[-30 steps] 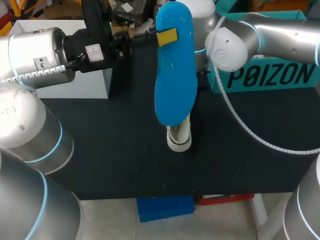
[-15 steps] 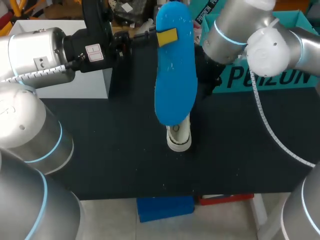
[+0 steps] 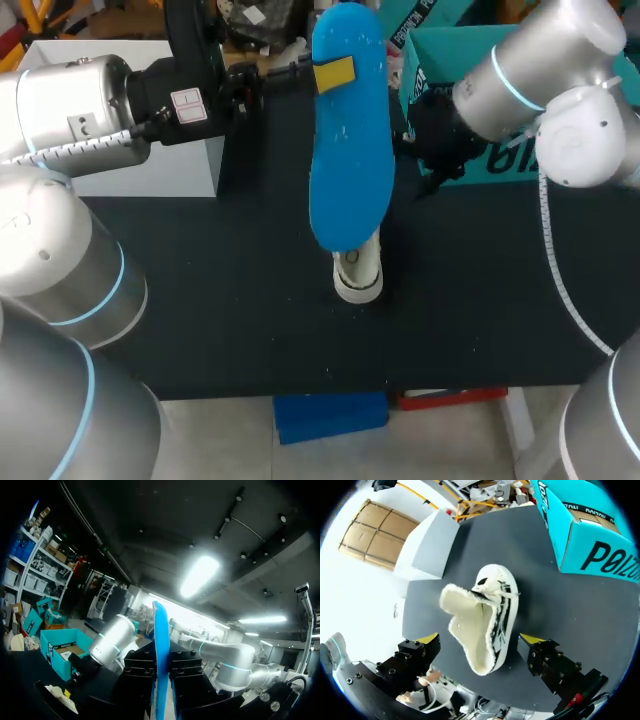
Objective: Take the shoe out of the shoebox, open the shoe tongue, remove and reinsert the insole, then place the shoe into the shoebox
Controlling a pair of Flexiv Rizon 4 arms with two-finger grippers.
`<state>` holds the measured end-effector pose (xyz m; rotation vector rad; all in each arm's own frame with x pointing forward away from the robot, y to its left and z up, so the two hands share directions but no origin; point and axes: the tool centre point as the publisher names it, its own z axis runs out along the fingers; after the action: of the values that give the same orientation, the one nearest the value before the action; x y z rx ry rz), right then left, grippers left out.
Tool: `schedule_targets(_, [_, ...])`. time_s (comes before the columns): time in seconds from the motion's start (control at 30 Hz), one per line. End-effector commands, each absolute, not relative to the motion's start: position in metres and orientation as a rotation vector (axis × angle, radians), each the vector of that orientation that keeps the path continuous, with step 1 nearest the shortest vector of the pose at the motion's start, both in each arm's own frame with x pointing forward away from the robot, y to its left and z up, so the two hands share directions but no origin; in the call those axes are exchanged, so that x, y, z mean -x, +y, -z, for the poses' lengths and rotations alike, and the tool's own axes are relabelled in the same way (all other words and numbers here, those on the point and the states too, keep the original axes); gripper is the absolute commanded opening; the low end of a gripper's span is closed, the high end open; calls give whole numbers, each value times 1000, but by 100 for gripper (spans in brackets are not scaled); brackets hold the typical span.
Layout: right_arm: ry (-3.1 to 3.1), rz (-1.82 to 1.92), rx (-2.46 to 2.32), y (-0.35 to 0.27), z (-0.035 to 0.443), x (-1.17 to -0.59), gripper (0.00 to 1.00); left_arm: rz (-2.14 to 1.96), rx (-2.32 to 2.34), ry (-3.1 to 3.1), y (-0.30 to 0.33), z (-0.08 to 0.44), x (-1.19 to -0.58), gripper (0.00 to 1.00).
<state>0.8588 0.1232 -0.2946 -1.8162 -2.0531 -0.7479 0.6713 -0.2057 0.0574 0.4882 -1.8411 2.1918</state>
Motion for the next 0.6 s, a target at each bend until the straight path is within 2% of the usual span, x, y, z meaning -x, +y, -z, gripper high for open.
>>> schedule_targets(0.03, [-1957,908,1734,113,284,-846,100,-2194,-491,-1842,-206,-57,-671,0])
schedule_targets(0.17, [-1795,1096,1572,116,275,-846,100,-2194,-491,-1842,-206,-57,-671,0])
schedule_targets(0.6, [-1519,1351,1338,113,264,-844,100,-2194,-491,-1842,-206,-57,-671,0])
